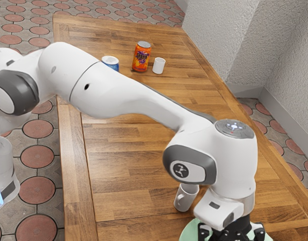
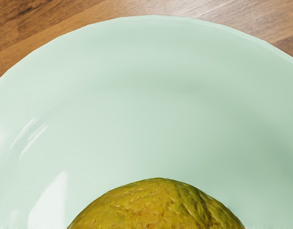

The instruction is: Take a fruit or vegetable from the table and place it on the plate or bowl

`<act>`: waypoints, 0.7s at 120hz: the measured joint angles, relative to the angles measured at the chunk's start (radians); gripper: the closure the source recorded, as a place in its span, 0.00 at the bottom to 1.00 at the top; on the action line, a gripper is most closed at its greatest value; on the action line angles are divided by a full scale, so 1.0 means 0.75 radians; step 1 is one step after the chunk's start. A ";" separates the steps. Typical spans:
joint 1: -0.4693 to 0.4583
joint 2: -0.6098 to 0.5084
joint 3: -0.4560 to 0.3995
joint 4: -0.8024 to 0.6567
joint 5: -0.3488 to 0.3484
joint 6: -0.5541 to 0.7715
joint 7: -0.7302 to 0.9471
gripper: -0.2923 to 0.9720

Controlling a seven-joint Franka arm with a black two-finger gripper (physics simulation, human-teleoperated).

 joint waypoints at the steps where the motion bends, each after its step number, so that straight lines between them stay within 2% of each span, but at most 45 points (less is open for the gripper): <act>1: 0.002 0.001 0.000 0.000 -0.001 0.005 0.000 0.52; 18: 0.019 0.019 -0.001 -0.001 -0.008 0.066 -0.005 0.52; 24: 0.019 0.024 -0.001 -0.001 -0.009 0.082 -0.005 0.42; 34: 0.018 0.026 -0.001 -0.001 -0.011 0.110 -0.005 0.34; 56: 0.021 0.021 0.004 0.006 -0.013 0.177 -0.008 0.26; 61: 0.017 -0.046 0.005 0.038 -0.016 0.167 -0.010 0.25; 65: 0.030 -0.146 0.014 0.078 -0.026 0.099 -0.014 0.25; 70: 0.097 -0.353 0.024 0.134 0.001 -0.085 -0.024 0.24; 75: 0.171 -0.557 -0.014 0.161 0.131 -0.290 -0.032 0.24; 80: 0.229 -0.670 -0.040 0.162 0.290 -0.508 -0.035 0.24; 84: 0.180 -0.706 0.031 0.140 0.379 -0.662 -0.027 0.24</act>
